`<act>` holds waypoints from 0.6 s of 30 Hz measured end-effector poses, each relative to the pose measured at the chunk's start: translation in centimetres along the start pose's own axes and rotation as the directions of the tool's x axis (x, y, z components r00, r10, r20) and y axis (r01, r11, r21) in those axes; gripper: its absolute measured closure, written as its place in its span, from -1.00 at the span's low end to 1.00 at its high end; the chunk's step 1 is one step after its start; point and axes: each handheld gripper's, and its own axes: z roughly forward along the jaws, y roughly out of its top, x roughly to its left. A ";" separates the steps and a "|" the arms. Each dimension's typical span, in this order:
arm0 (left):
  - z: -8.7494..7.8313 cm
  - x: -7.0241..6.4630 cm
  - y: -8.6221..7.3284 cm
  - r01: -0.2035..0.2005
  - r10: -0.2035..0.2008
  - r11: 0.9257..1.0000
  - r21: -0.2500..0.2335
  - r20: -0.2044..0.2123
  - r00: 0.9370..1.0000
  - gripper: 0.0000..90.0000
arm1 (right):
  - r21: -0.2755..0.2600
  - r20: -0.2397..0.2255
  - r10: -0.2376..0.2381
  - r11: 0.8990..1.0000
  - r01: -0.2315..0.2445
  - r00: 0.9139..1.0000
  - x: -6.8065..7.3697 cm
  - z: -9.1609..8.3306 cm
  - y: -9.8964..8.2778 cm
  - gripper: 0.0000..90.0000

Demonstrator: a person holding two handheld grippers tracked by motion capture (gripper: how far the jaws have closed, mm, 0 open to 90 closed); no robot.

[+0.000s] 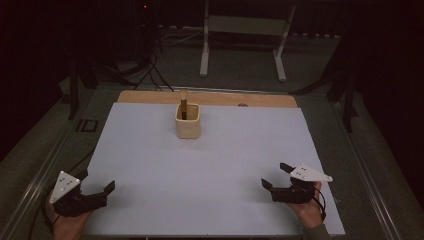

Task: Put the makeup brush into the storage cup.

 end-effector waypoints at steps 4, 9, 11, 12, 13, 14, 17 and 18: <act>0.0 0.0 0.0 -0.005 0.005 1.000 -0.001 0.001 1.000 -0.96 | -0.024 0.008 -0.003 1.000 0.003 1.000 -0.4 -0.8 -0.3 -0.78; 0.1 -0.1 0.1 -0.008 0.008 1.000 -0.002 0.003 1.000 -0.96 | -0.046 0.019 0.013 0.999 -0.012 1.000 -1.1 -1.7 -0.7 -0.78; 0.1 -0.2 0.1 -0.008 0.008 1.000 -0.001 0.003 1.000 -0.96 | -0.051 0.019 0.013 0.999 -0.012 1.000 -1.2 -2.0 -0.9 -0.78; 0.1 -0.2 0.1 -0.011 0.011 1.000 0.001 0.003 1.000 -0.96 | -0.053 0.023 0.020 0.998 -0.018 1.000 -1.3 -2.1 -1.0 -0.78; 0.1 -0.2 0.1 -0.013 0.013 1.000 0.000 0.005 1.000 -0.96 | -0.053 0.026 0.023 0.998 -0.022 0.999 -1.4 -2.2 -1.1 -0.78; 0.1 -0.2 0.1 -0.014 0.014 1.000 -0.001 0.005 1.000 -0.96 | -0.057 0.025 0.025 0.998 -0.023 0.999 -1.5 -2.3 -1.1 -0.78; 0.1 -0.2 0.1 -0.014 0.014 1.000 -0.001 0.004 1.000 -0.96 | -0.066 0.015 0.032 0.997 -0.031 0.999 -1.6 -2.5 -1.2 -0.78; 0.1 -0.2 0.1 -0.014 0.014 1.000 -0.001 0.004 1.000 -0.96 | -0.066 0.015 0.032 0.997 -0.031 0.999 -1.6 -2.5 -1.2 -0.78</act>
